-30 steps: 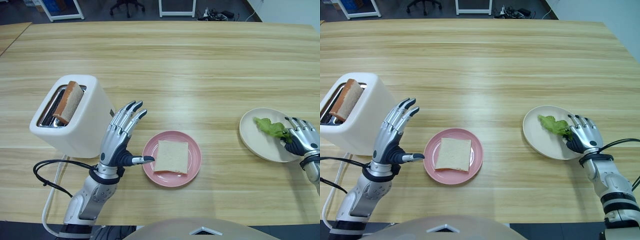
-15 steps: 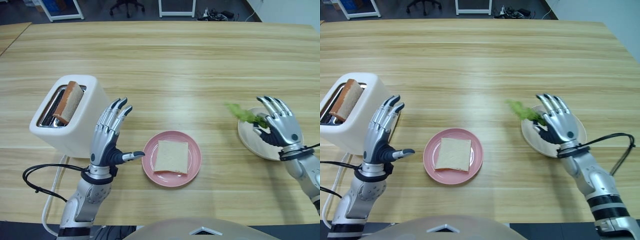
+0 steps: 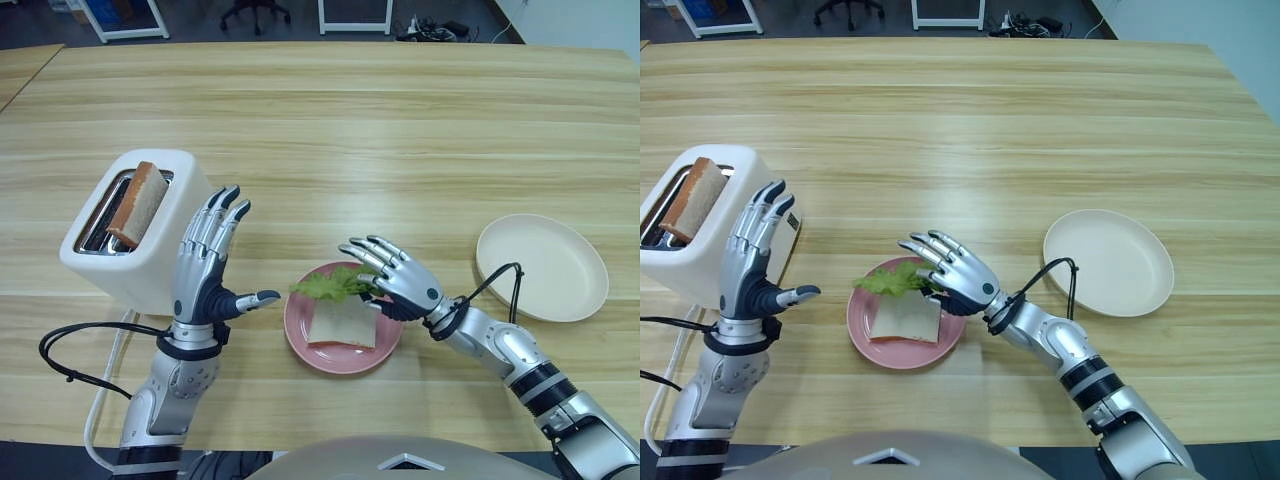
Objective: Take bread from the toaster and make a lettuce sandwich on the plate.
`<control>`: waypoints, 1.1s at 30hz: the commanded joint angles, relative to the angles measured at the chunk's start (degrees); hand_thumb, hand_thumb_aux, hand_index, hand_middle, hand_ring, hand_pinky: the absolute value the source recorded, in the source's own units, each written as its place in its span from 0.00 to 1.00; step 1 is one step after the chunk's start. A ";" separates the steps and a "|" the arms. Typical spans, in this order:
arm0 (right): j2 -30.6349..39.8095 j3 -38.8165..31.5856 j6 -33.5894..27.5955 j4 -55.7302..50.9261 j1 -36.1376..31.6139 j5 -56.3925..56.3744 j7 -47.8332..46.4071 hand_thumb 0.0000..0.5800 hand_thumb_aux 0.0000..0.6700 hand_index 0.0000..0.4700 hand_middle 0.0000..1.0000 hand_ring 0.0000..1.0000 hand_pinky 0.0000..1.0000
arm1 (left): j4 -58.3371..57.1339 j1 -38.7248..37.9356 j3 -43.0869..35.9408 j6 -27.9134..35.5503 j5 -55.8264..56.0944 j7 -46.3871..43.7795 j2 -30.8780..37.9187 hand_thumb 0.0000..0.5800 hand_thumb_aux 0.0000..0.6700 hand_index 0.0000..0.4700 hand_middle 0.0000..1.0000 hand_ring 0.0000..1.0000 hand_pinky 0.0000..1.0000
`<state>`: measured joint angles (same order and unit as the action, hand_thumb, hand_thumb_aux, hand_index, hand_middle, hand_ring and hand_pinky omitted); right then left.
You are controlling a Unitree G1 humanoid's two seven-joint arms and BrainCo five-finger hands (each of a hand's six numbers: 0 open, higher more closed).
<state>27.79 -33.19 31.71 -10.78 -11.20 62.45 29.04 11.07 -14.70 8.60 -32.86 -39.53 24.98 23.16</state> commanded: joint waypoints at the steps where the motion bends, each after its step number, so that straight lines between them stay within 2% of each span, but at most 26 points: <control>1: 3.03 -0.10 0.97 2.98 3.42 0.93 0.16 1.00 1.00 1.00 0.00 0.00 0.00 | 0.28 0.00 6.20 3.95 0.73 0.42 1.37 0.00 0.00 0.00 0.00 0.00 0.00; 4: 4.98 0.77 1.16 5.29 5.32 0.43 -1.10 1.00 1.00 1.00 0.00 0.00 0.00 | 0.89 -0.84 12.75 8.44 1.14 -0.34 3.11 0.00 0.00 0.00 0.00 0.00 0.00; 5: 5.38 0.80 1.03 5.34 5.55 0.36 -1.68 0.97 0.83 0.83 0.00 0.00 0.00 | 1.28 -1.30 14.69 9.94 1.08 -0.79 3.66 0.00 0.00 0.00 0.00 0.00 0.00; 6: 5.68 0.85 0.89 5.34 5.79 0.18 -2.28 0.10 0.05 0.05 0.00 0.00 0.00 | 1.70 -1.86 16.66 11.72 1.23 -1.67 4.26 0.00 0.00 0.00 0.00 0.00 0.00; 7: 5.84 0.95 0.72 5.36 6.02 0.09 -2.65 0.00 0.00 0.00 0.00 0.00 0.00 | 1.92 -2.55 18.34 13.18 1.37 -2.65 4.89 0.00 0.00 0.00 0.00 0.00 0.00; 13: 5.71 1.95 -0.41 4.79 6.54 -0.33 -3.26 0.00 0.00 0.00 0.00 0.00 0.00 | 1.76 -5.99 21.01 19.33 0.51 -10.04 7.86 0.00 0.00 0.00 0.00 0.00 0.00; 20: 5.86 3.63 -1.70 5.62 8.34 -0.60 -1.96 0.00 0.00 0.00 0.00 0.00 0.00 | -5.21 -2.13 18.52 22.38 1.52 -16.44 14.05 0.00 0.00 0.00 0.00 0.00 0.00; 21: 6.00 4.08 -1.73 5.95 8.57 -0.78 -1.56 0.00 0.00 0.00 0.00 0.00 0.00 | -6.10 -1.30 18.00 22.36 2.15 -17.40 14.82 0.05 0.02 0.02 0.00 0.00 0.00; 24: 6.41 5.01 -1.47 6.79 9.28 -1.04 -1.02 0.00 0.00 0.00 0.00 0.00 0.00 | -8.89 1.74 16.95 22.57 4.40 -19.98 17.18 0.27 0.15 0.15 0.00 0.00 0.00; 26: 6.72 5.35 -1.25 6.97 9.69 -1.12 -0.73 0.00 0.00 0.00 0.00 0.00 0.00 | -11.26 3.65 16.17 22.35 5.50 -21.34 18.68 0.31 0.17 0.17 0.00 0.00 0.00; 29: 7.17 5.60 -0.98 6.94 10.26 -1.25 -0.26 0.00 0.00 0.00 0.00 0.00 0.00 | -14.73 5.15 14.33 21.63 6.09 -22.85 20.76 0.47 0.27 0.27 0.00 0.00 0.00; 31: 7.53 5.92 -0.75 7.19 10.80 -1.44 -0.11 0.00 0.00 0.00 0.00 0.00 0.00 | -16.36 5.13 13.42 21.21 6.57 -23.77 21.56 0.80 0.55 0.55 0.00 0.00 0.00; 32: 7.71 6.07 -0.62 7.31 11.09 -1.50 0.00 0.00 0.00 0.00 0.00 0.00 0.00 | -17.06 5.03 13.10 20.90 6.90 -23.91 21.93 0.90 0.69 0.69 0.00 0.00 0.00; 33: 7.84 6.34 -0.48 7.51 11.46 -1.64 0.06 0.00 0.00 0.00 0.00 0.00 0.00 | -17.35 4.53 12.85 20.31 7.39 -24.34 22.38 1.00 1.00 1.00 0.00 0.00 0.00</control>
<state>34.59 -27.53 30.88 -3.90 -0.67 61.65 29.17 -3.77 -8.70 22.91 -12.78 -32.46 2.54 44.58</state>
